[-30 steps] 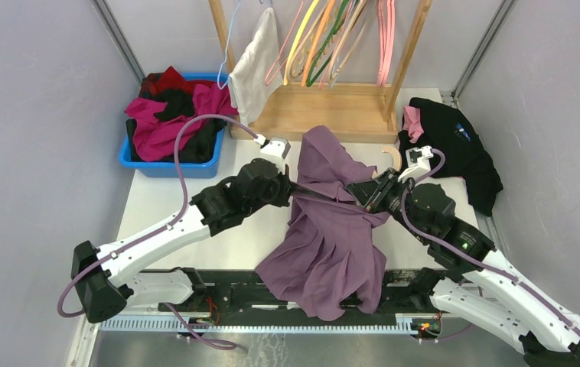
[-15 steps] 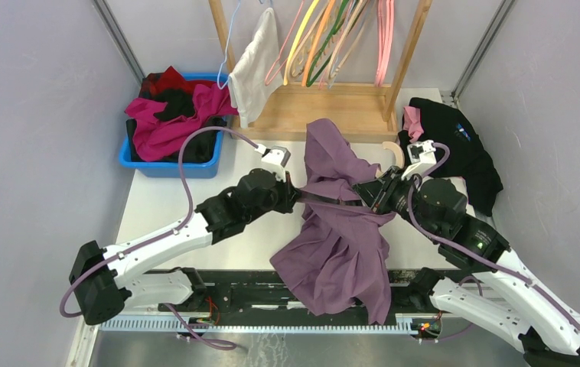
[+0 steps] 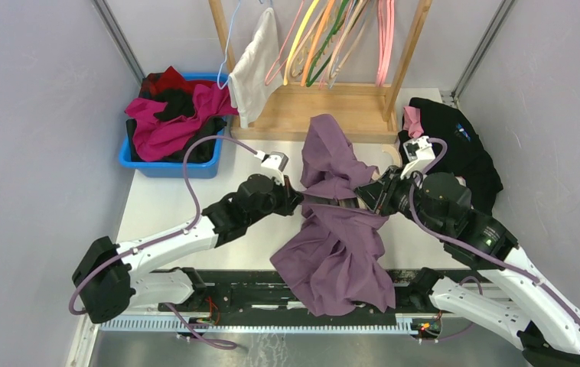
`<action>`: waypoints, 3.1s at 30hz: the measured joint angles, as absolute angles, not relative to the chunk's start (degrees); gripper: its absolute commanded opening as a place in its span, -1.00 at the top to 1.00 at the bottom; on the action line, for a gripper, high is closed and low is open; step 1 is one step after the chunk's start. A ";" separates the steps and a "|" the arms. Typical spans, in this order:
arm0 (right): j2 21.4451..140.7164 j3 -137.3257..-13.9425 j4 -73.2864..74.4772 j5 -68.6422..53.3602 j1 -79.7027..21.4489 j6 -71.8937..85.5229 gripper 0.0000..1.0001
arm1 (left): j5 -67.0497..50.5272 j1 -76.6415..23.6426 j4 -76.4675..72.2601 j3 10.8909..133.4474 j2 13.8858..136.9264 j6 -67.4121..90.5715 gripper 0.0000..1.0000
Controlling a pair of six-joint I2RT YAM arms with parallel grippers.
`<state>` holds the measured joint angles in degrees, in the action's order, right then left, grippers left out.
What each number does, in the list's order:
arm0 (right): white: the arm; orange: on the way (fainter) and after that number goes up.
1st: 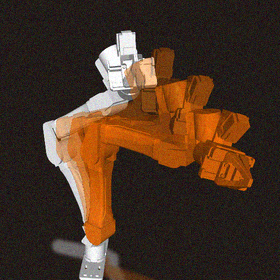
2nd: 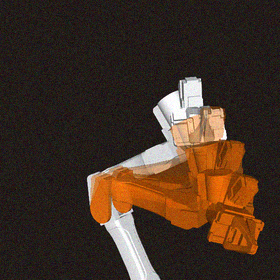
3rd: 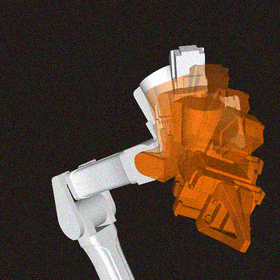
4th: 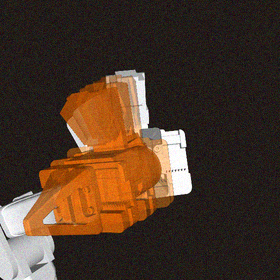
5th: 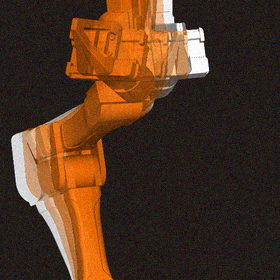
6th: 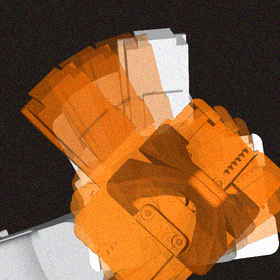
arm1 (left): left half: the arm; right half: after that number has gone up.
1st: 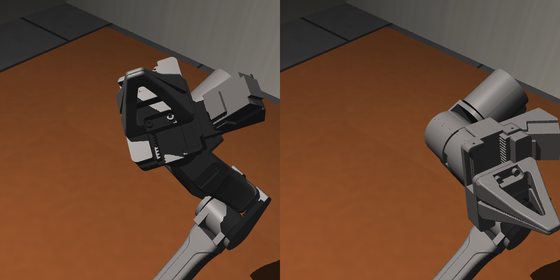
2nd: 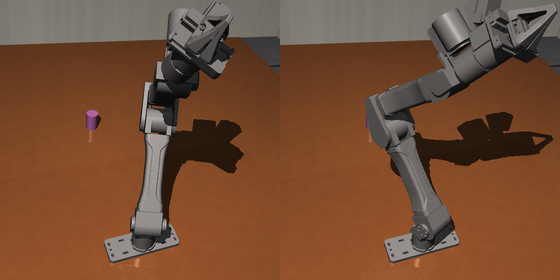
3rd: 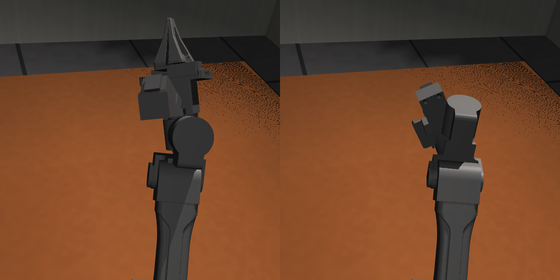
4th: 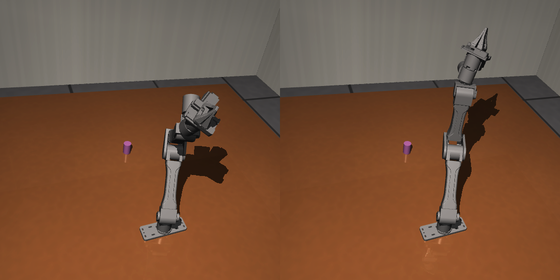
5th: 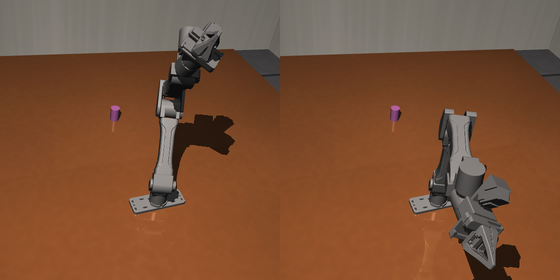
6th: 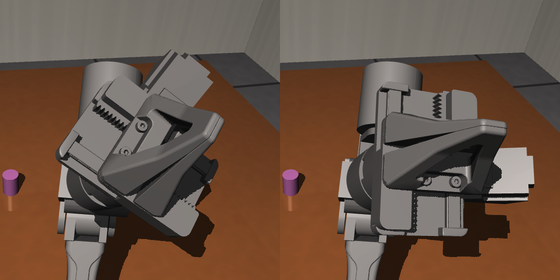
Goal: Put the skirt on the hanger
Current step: Hang the skirt on the hanger, then move the hanger to the clothesline.
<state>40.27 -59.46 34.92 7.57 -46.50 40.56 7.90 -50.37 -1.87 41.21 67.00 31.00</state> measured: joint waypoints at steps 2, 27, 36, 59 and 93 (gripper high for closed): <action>40.27 -60.51 36.42 7.03 -46.50 39.90 0.97 | 7.51 -50.00 -2.63 40.23 67.40 31.09 0.92; 40.80 -61.65 36.64 2.92 -46.50 33.45 0.97 | 10.02 -46.09 13.23 40.64 63.09 31.03 -0.26; 42.39 -63.13 36.42 1.63 -46.50 32.45 0.97 | 14.61 -45.69 20.14 43.59 53.28 30.87 -0.98; 43.83 -64.40 35.20 -1.78 -46.50 32.27 0.97 | 24.53 -44.82 25.63 75.42 63.57 21.37 -0.98; 38.54 -64.58 38.81 -0.69 -46.50 32.45 0.97 | 14.44 -30.46 -0.05 108.47 98.54 9.82 -0.86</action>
<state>38.54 -64.58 38.81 -0.69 -46.50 32.45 14.44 -30.46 -0.05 108.47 98.54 9.82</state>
